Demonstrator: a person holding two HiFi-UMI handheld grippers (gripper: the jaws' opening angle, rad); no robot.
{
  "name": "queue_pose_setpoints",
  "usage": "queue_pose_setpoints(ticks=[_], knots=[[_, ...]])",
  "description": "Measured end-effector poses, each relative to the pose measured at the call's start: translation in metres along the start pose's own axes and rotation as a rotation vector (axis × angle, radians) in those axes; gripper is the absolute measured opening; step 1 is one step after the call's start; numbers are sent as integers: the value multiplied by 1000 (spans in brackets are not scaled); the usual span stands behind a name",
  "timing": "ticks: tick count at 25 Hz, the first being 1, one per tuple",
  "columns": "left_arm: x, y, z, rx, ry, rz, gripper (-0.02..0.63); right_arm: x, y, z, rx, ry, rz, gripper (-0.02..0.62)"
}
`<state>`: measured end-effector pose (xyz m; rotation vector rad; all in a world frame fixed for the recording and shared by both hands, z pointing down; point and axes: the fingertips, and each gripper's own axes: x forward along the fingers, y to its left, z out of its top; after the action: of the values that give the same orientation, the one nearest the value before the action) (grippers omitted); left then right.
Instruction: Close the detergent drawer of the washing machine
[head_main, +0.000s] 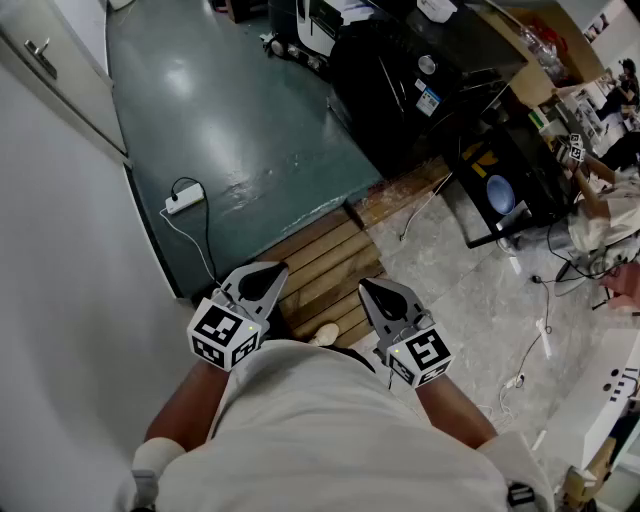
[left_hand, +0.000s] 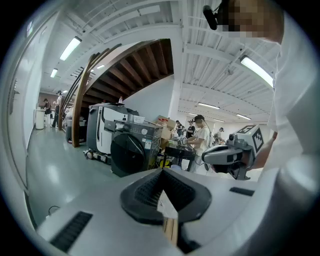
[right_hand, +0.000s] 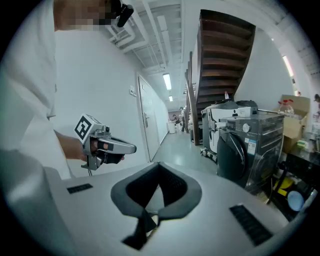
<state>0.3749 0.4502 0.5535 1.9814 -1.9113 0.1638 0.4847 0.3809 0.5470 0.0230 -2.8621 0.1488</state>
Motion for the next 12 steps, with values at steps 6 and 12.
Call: queue_pose_setpoints(ticks=[6,12], knots=[[-13,7,-6,-6,-6,27,-5,3,11,-1,0,0,14,3],[-11,12,-6,-8,-7,45,-5,5,10,-2,7,4,21,3]])
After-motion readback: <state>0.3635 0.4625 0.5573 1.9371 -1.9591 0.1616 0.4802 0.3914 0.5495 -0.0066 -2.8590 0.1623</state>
